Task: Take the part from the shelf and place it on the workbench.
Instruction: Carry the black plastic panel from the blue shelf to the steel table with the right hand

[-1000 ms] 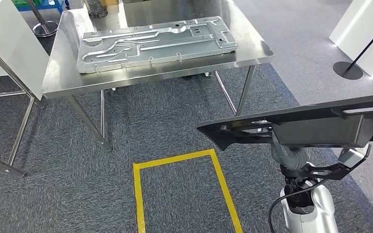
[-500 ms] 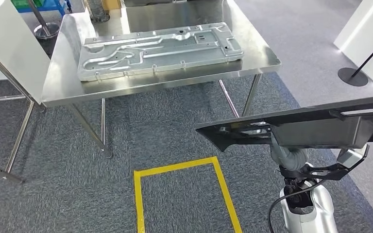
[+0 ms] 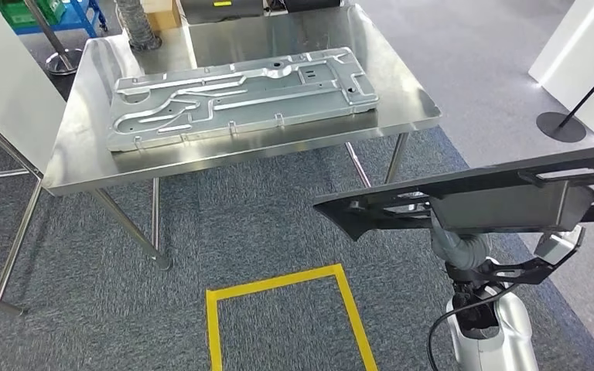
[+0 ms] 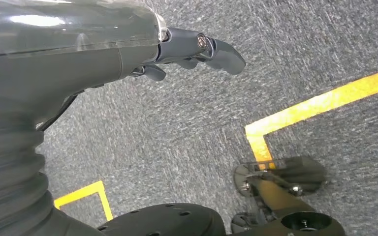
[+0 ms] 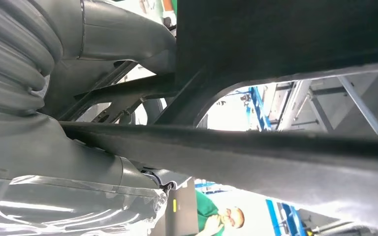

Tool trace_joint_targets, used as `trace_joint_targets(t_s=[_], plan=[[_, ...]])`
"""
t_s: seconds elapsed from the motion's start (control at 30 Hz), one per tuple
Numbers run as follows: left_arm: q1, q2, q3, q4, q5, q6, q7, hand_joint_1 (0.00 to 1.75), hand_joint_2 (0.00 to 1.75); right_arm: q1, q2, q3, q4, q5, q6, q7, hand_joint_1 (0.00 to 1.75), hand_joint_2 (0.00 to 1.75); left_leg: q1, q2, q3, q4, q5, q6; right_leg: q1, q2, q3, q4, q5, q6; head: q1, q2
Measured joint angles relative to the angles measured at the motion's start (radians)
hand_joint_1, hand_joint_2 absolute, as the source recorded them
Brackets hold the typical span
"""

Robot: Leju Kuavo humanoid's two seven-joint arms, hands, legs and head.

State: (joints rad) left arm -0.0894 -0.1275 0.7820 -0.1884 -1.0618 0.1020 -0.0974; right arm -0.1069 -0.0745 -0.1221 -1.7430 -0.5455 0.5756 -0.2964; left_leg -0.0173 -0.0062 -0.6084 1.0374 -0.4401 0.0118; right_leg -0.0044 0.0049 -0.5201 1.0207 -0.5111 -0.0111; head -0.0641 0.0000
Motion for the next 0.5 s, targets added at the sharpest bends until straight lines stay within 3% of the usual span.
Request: trace_joint_targets(t_s=[0.1, 0.17, 0.2, 0.27, 0.3, 0.33, 0.37, 0.43, 0.47, 0.5], plan=[[-0.001, -0.001, 0.003, 0.0, 0.0, 0.0, 0.0, 0.0, 1.75, -0.004, 0.0, 0.0, 0.003, 0.001, 0.0, 0.0, 1.31, 1.75, -0.002, 0.0, 0.013, -0.022, 0.008, 0.013, -0.001, 0.001, 0.008, -0.006, -0.012, 0.017, 0.0, 0.0], [-0.001, -0.003, 0.004, 0.0, 0.0, 0.001, 0.001, 0.0, 1.75, -0.01, 0.0, 0.0, 0.003, 0.001, 0.001, 0.0, 1.31, 1.75, 0.005, 0.0, 0.033, -0.045, 0.014, 0.018, -0.001, 0.0, -0.003, 0.028, -0.032, 0.027, 0.0, 0.0], [-0.001, -0.005, 0.005, 0.0, 0.0, 0.001, 0.001, 0.0, 1.75, -0.012, -0.001, 0.0, 0.004, 0.0, 0.001, 0.0, 1.31, 1.75, 0.008, 0.0, 0.043, -0.053, 0.013, 0.02, -0.002, 0.0, -0.029, 0.077, -0.052, 0.033, 0.0, 0.0], [0.0, -0.006, 0.005, 0.0, 0.0, 0.001, 0.003, 0.0, 1.75, -0.013, -0.002, 0.0, 0.007, 0.0, 0.001, 0.0, 1.31, 1.75, 0.008, 0.001, 0.054, -0.056, 0.004, 0.023, -0.007, 0.0, -0.115, 0.209, -0.094, 0.043, 0.0, 0.0], [0.001, -0.007, 0.005, 0.0, 0.0, 0.001, 0.003, 0.0, 1.75, -0.012, -0.002, 0.0, 0.009, 0.0, 0.001, 0.0, 1.31, 1.75, 0.009, 0.0, 0.059, -0.056, -0.003, 0.023, -0.01, 0.0, -0.153, 0.257, -0.097, 0.047, 0.0, 0.0], [0.002, -0.007, 0.006, 0.0, 0.0, 0.001, 0.003, 0.0, 1.75, -0.012, -0.002, 0.0, 0.012, 0.0, 0.001, 0.0, 1.31, 1.75, 0.01, -0.001, 0.066, -0.054, -0.01, 0.022, -0.013, -0.001, -0.174, 0.268, -0.08, 0.051, 0.0, 0.0], [0.003, -0.008, 0.006, 0.0, 0.0, 0.001, 0.003, 0.0, 1.75, -0.011, -0.002, 0.0, 0.014, 0.0, 0.001, 0.0, 1.31, 1.75, 0.011, -0.002, 0.075, -0.052, -0.019, 0.02, -0.016, -0.001, -0.175, 0.239, -0.041, 0.055, 0.0, 0.0], [0.004, -0.008, 0.006, 0.0, 0.0, 0.001, 0.003, 0.0, 1.75, -0.012, -0.002, 0.0, 0.015, 0.001, 0.001, 0.0, 1.31, 1.75, 0.014, -0.004, 0.093, -0.044, -0.041, 0.011, -0.022, -0.004, -0.135, 0.114, 0.048, 0.061, 0.0, 0.0], [0.003, -0.008, 0.007, 0.0, 0.0, 0.001, 0.003, 0.0, 1.75, -0.013, -0.003, 0.0, 0.017, 0.001, 0.001, 0.0, 1.31, 1.75, 0.013, -0.005, 0.098, -0.039, -0.052, 0.005, -0.023, -0.005, -0.115, 0.059, 0.073, 0.059, 0.0, 0.0], [0.003, -0.008, 0.007, 0.0, 0.0, 0.001, 0.003, 0.0, 1.75, -0.013, -0.003, 0.0, 0.018, 0.001, 0.001, 0.0, 1.31, 1.75, 0.011, -0.005, 0.1, -0.035, -0.061, -0.001, -0.023, -0.005, -0.103, 0.028, 0.08, 0.053, 0.0, 0.0]])
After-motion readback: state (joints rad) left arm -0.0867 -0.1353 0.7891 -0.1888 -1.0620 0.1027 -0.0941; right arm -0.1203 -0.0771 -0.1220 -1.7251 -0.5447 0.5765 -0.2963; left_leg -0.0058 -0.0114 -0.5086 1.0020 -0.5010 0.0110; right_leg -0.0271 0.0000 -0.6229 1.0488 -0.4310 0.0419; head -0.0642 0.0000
